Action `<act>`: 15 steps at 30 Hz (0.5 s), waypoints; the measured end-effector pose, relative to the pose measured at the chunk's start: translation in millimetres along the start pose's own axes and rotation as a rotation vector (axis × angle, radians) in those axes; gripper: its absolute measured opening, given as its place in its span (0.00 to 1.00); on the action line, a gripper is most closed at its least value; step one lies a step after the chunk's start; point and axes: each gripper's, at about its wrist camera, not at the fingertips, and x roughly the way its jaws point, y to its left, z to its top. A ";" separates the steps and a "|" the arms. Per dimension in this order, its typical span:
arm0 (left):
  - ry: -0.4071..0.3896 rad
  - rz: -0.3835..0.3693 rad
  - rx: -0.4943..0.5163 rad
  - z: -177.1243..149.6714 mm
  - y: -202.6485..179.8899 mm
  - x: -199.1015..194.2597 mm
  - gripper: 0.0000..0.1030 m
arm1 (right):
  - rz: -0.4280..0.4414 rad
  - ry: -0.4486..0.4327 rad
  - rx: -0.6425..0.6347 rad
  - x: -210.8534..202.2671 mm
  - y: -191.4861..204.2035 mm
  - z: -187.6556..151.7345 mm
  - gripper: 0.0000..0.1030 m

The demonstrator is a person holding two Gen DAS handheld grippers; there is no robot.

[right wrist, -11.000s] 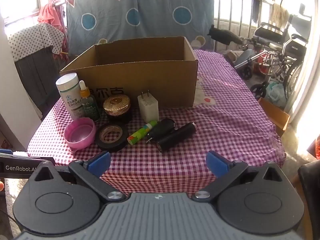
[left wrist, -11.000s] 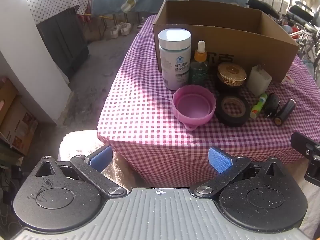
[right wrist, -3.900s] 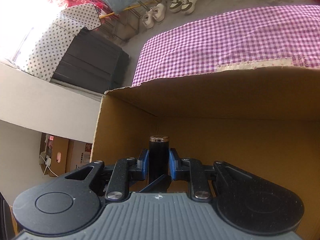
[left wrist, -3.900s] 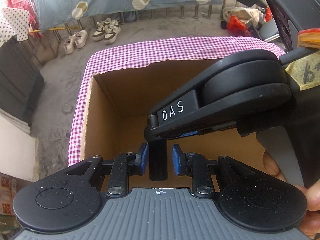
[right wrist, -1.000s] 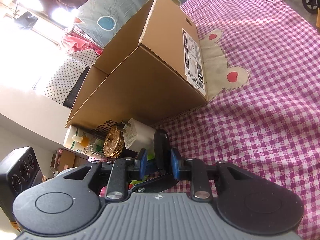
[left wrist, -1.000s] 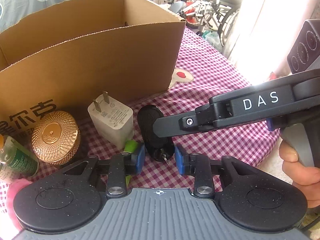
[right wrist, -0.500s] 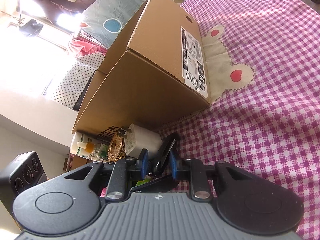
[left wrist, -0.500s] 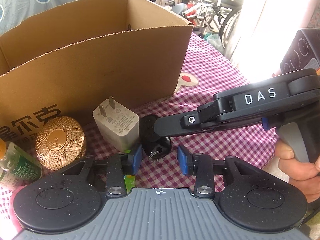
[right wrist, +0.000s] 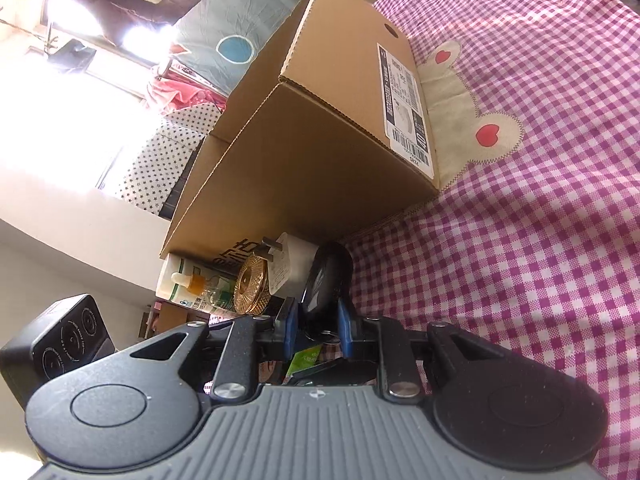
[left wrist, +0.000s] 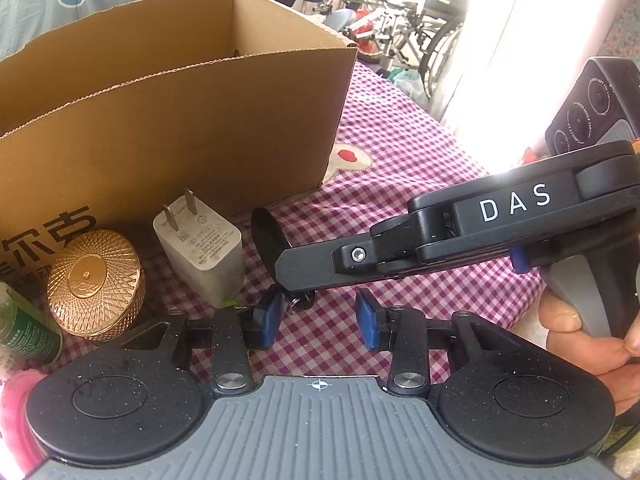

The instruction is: Organize rigid objects

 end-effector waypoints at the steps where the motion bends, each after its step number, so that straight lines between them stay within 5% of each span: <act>1: 0.000 -0.002 0.003 0.2 -1.3 -0.2 0.37 | -0.011 0.000 0.006 0.2 -2.2 -0.5 0.21; 15: 0.025 -0.016 0.029 -6.1 -9.2 -12.9 0.36 | -0.082 0.006 0.043 -11.9 -10.1 -16.5 0.18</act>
